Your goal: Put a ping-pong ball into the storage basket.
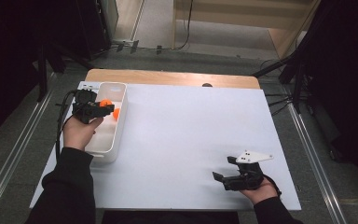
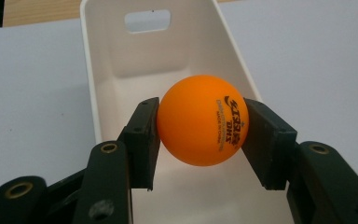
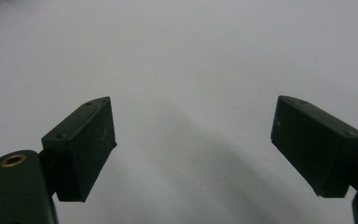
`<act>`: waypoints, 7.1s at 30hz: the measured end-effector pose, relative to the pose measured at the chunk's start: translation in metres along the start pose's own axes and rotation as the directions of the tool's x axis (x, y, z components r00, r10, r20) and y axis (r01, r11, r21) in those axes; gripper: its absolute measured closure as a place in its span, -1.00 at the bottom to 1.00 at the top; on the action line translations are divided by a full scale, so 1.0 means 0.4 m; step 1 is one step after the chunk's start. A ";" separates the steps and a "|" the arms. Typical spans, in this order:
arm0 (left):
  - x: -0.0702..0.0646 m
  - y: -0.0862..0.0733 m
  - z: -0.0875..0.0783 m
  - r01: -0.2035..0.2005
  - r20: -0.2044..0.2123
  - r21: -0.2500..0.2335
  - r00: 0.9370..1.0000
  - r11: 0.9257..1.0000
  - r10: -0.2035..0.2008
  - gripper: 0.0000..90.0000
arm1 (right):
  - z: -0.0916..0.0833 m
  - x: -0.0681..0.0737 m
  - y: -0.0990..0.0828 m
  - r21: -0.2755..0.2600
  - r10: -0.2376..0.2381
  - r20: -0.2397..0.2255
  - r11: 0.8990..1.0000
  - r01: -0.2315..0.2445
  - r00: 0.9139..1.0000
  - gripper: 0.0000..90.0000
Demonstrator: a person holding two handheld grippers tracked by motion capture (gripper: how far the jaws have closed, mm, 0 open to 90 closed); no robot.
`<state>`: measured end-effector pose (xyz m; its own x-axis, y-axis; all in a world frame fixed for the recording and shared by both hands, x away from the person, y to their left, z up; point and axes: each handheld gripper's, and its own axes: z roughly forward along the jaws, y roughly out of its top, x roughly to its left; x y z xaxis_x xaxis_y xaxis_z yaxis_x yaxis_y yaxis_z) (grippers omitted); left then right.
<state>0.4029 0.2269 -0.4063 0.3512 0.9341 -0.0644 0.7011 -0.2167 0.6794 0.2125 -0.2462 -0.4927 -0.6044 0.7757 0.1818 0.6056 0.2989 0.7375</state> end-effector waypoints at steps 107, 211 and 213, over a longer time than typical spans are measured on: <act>-0.212 0.016 -0.027 -0.284 0.390 -0.001 0.883 0.959 0.262 -0.45 | -0.003 -0.002 -0.002 0.006 0.004 -0.001 1.000 -0.004 1.000 -0.73; -0.263 -0.245 -0.055 -0.411 0.529 -0.150 0.735 0.899 0.424 -0.45 | -0.002 -0.001 -0.004 0.016 0.008 -0.006 1.000 -0.008 1.000 -0.73; -0.264 -0.250 -0.054 -0.420 0.526 -0.149 0.733 0.895 0.431 -0.45 | -0.002 0.000 -0.004 0.018 0.010 -0.003 1.000 -0.010 1.000 -0.73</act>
<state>0.2825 0.1561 -0.4516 0.8860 0.4426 -0.1385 0.3879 -0.5437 0.7442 0.2113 -0.2473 -0.4932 -0.6002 0.7766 0.1912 0.6205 0.3013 0.7240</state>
